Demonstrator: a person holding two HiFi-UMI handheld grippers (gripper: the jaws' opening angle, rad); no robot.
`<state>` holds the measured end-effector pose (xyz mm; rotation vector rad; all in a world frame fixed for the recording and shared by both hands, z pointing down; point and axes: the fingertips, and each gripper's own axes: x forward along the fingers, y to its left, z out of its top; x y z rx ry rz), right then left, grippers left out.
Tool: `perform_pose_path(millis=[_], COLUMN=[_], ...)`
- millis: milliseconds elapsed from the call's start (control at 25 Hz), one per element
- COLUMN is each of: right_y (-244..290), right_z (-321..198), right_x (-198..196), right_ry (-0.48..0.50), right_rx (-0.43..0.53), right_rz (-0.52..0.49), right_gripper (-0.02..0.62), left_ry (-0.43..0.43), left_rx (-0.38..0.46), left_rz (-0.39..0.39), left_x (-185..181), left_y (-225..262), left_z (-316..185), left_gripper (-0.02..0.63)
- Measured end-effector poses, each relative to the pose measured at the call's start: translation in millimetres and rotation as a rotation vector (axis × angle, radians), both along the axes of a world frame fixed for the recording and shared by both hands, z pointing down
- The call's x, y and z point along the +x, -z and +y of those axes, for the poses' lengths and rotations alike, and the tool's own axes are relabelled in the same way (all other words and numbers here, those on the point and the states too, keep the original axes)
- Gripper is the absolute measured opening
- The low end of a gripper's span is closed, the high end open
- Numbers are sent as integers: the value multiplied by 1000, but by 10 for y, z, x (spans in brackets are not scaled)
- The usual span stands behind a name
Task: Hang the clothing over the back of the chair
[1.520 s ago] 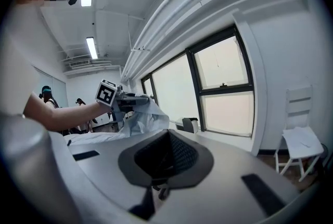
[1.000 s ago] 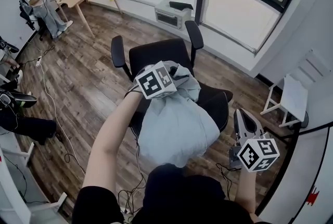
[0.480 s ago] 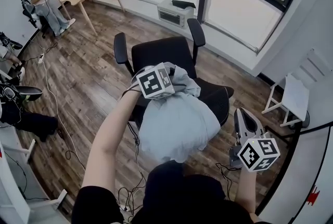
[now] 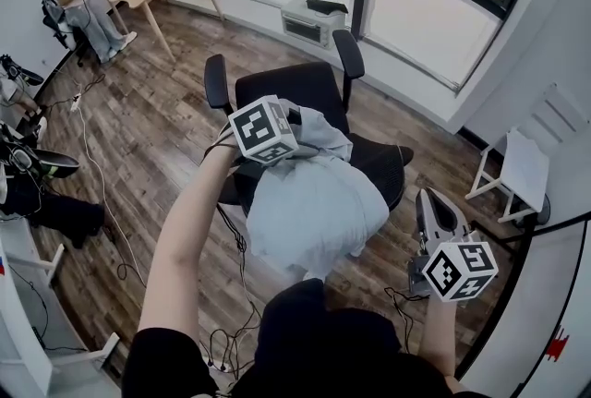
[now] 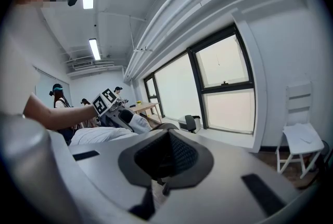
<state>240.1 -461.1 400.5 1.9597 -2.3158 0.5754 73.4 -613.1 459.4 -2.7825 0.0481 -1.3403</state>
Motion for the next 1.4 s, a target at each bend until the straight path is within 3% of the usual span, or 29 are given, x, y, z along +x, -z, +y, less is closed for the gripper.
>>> perform_pose_path(millis=[440, 680, 960, 1400], right_y=[53, 35, 56, 57], right_z=[147, 388, 697, 1270], right_x=[-133, -195, -294, -384], right_ry=[44, 69, 98, 148], right_rx=[16, 23, 47, 79], right_rz=[-16, -26, -33, -47], right_gripper=[2, 2, 2, 2], left_ry=[90, 210, 291, 444], left_rx=[63, 124, 173, 220], left_rz=[-2, 105, 194, 349], left_x=[-337, -450, -562, -710], left_y=[199, 579, 934, 1214], left_z=[104, 186, 512, 1235], left_gripper=[264, 262, 256, 102])
